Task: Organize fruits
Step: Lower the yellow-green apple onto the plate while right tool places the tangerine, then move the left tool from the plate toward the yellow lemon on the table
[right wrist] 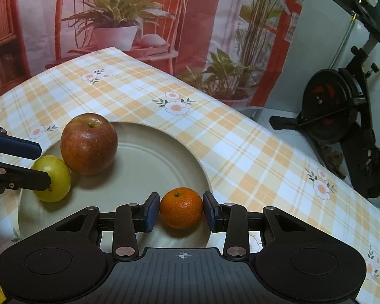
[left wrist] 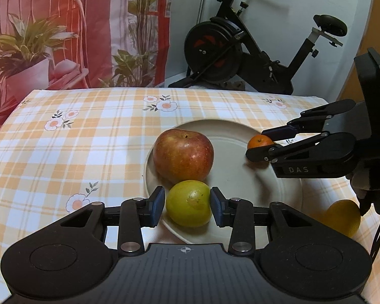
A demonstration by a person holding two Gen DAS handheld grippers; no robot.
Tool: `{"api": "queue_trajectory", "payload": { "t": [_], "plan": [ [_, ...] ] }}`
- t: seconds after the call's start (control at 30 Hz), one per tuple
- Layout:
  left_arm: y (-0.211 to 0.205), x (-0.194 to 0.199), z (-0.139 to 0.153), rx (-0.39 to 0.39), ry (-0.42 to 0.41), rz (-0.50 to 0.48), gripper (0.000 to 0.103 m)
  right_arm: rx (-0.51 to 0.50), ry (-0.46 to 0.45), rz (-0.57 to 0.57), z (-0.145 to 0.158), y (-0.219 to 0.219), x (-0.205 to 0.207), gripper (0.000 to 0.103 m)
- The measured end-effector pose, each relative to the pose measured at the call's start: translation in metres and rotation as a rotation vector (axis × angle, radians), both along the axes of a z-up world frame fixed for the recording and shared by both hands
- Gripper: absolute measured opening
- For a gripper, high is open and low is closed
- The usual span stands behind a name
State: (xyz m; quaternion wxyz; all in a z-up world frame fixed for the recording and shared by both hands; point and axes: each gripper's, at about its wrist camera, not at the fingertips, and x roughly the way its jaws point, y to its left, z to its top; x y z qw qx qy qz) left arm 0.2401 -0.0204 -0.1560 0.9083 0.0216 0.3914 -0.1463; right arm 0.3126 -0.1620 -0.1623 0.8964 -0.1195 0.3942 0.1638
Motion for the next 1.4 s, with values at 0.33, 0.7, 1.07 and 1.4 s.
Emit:
{"api": "queue_trajectory", "payload": {
  "t": [0.33,0.7,1.07,1.4],
  "plan": [
    [-0.001,0.0,0.0,0.006,-0.002,0.016,0.044,-0.004,-0.031,-0.01,0.007,-0.004,-0.009,0.04],
    [-0.004,-0.01,0.011,0.023,-0.031,0.042,0.044,0.109,-0.135,-0.082,0.029,-0.038,-0.059,0.04],
    [-0.004,-0.03,0.024,0.028,-0.082,0.072,0.044,0.3,-0.308,-0.275,0.027,-0.088,-0.145,0.043],
    [0.005,-0.065,0.037,0.002,-0.108,0.108,0.044,0.434,-0.361,-0.397,0.003,-0.099,-0.219,0.043]
  ]
}}
